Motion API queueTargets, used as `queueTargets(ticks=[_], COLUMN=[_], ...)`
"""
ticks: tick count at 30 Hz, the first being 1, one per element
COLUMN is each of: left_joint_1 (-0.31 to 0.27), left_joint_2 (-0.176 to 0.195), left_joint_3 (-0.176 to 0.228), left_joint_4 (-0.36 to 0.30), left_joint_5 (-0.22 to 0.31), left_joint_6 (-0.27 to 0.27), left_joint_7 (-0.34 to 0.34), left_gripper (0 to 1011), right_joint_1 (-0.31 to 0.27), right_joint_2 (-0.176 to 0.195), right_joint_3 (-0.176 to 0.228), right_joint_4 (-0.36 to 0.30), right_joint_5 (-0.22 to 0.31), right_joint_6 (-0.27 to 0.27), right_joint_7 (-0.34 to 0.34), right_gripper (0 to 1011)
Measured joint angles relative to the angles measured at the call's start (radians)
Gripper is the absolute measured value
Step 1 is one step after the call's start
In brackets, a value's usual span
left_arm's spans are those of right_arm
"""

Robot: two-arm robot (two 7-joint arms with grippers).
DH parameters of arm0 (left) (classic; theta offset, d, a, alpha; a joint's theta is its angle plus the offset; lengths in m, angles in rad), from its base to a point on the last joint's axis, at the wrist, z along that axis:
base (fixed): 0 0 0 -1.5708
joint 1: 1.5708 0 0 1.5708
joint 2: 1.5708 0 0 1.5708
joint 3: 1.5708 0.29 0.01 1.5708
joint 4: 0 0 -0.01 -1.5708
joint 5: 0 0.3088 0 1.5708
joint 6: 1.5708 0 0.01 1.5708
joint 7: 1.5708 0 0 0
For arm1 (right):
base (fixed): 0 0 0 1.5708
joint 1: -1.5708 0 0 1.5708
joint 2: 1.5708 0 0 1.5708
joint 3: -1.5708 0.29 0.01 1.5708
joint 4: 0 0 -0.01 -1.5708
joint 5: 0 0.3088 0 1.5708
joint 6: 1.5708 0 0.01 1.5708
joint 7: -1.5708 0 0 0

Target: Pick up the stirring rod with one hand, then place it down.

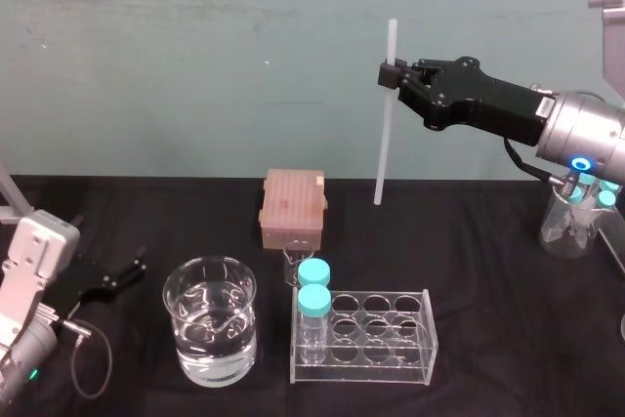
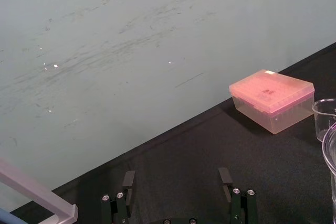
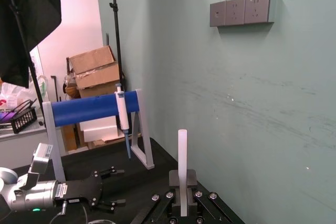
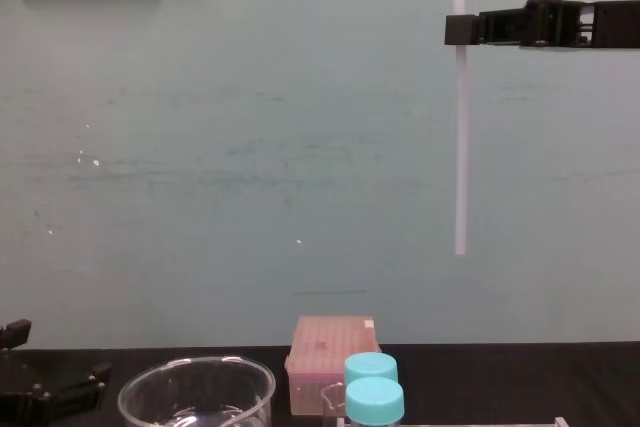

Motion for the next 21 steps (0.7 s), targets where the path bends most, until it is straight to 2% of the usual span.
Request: queueTargets(ticks=[21], left_joint_1=[0.0], left_joint_2=[0.0], left_joint_3=[0.0], left_joint_4=[0.0], left_joint_5=[0.0], left_joint_6=[0.0], left_joint_7=[0.0], left_gripper=[1005], right_joint_1=[0.0], right_joint_2=[0.0], right_joint_3=[0.0], right_joint_4=[0.0], right_joint_5=[0.0], right_joint_6=[0.0], right_joint_7=[0.0], right_gripper=[67])
